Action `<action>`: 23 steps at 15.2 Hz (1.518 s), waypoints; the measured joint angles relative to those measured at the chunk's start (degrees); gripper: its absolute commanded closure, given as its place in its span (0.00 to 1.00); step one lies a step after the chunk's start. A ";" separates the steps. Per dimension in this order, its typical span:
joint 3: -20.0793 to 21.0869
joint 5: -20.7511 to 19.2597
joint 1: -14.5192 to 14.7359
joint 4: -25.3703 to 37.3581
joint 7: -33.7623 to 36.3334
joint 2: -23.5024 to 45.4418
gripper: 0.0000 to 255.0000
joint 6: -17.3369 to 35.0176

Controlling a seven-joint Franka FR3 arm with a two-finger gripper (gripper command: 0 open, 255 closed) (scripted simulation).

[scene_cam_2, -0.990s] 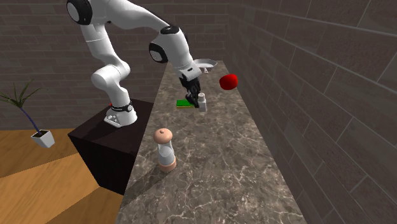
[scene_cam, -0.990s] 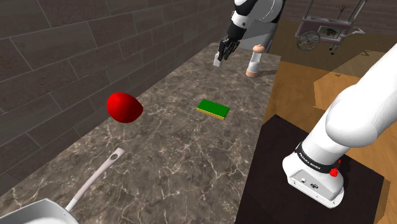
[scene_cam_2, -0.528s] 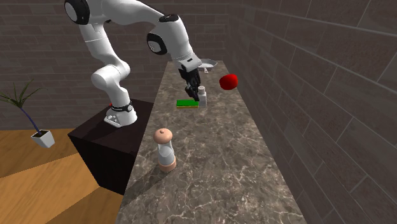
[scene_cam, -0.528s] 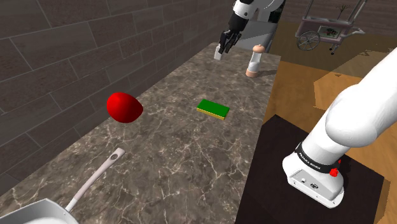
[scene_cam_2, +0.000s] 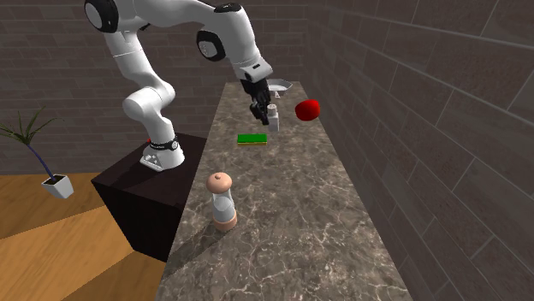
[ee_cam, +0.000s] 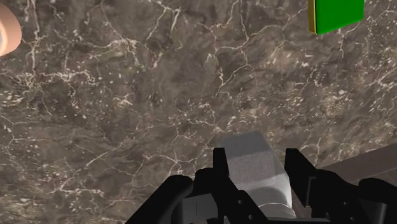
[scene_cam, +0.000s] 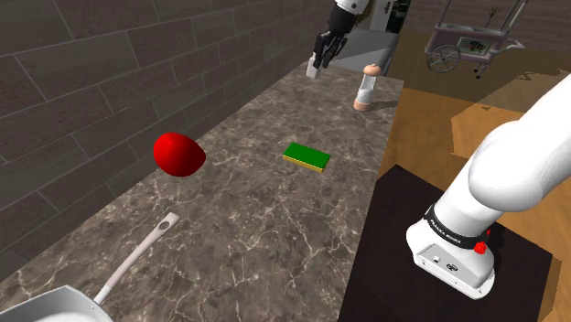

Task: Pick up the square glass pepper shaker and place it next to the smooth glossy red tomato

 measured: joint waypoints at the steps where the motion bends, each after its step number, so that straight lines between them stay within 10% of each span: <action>1: 0.72 -0.25 0.36 -0.61 1.17 -0.67 1.00 0.19; 23: 22.36 -4.73 10.87 -1.49 34.94 -0.13 1.00 6.96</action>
